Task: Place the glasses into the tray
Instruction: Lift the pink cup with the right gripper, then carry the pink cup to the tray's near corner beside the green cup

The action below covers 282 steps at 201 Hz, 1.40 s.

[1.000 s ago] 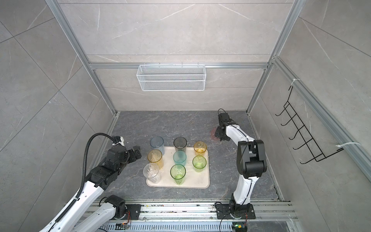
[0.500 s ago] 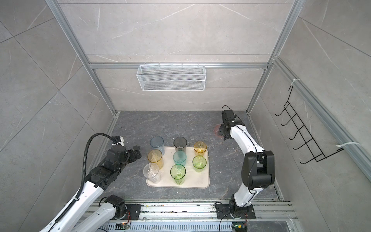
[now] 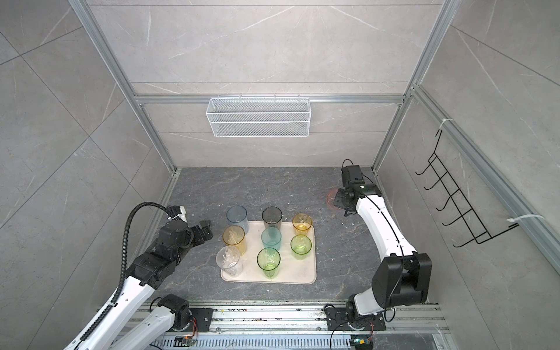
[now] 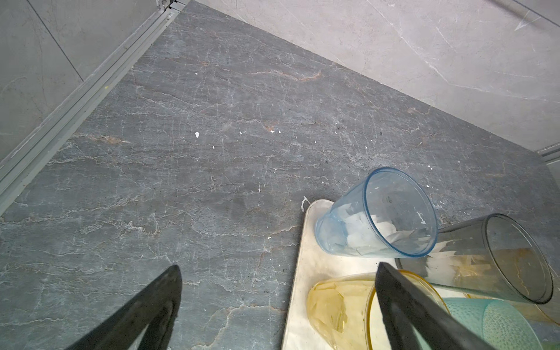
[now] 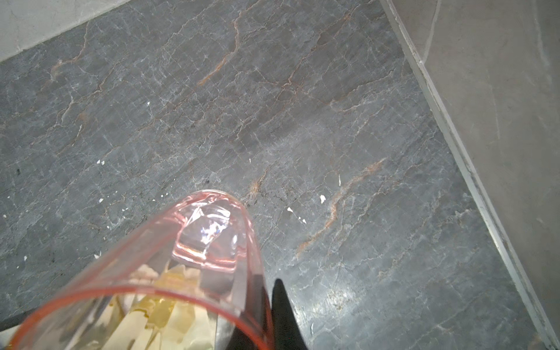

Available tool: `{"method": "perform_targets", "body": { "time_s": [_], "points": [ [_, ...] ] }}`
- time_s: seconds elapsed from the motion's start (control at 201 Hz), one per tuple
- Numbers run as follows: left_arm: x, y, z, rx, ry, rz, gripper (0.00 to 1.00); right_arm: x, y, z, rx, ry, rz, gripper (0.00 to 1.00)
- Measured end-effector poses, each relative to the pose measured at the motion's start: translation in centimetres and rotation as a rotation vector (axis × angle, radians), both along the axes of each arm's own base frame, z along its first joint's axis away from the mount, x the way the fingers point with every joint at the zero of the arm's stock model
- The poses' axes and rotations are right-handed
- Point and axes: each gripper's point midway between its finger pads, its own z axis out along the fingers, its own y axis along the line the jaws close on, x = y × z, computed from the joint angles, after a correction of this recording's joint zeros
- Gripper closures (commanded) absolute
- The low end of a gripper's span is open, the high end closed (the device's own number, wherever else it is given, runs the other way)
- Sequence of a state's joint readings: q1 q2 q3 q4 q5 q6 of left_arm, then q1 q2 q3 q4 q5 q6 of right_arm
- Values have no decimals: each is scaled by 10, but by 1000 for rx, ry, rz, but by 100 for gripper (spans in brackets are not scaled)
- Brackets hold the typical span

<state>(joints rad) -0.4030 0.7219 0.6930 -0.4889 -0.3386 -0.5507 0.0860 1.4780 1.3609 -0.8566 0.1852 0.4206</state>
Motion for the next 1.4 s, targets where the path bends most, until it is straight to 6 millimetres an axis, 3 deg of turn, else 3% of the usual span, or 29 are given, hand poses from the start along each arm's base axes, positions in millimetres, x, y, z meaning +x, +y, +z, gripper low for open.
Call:
{"method": "perform_targets", "body": {
  "time_s": [0.463,0.996,1.21,1.404],
  "points": [
    [-1,-6,-3,-27,16,-20,0,-50,16,24,17,17,88,100],
    [-6,-8,0,-56,11,-30,0,-98,52,32,31,54,237,100],
    [-11,-6,-2,-58,23,-29,0,-129,63,40,43,58,310,100],
    [-13,-5,-2,-57,28,-27,0,-159,65,36,50,90,357,100]
  ]
}}
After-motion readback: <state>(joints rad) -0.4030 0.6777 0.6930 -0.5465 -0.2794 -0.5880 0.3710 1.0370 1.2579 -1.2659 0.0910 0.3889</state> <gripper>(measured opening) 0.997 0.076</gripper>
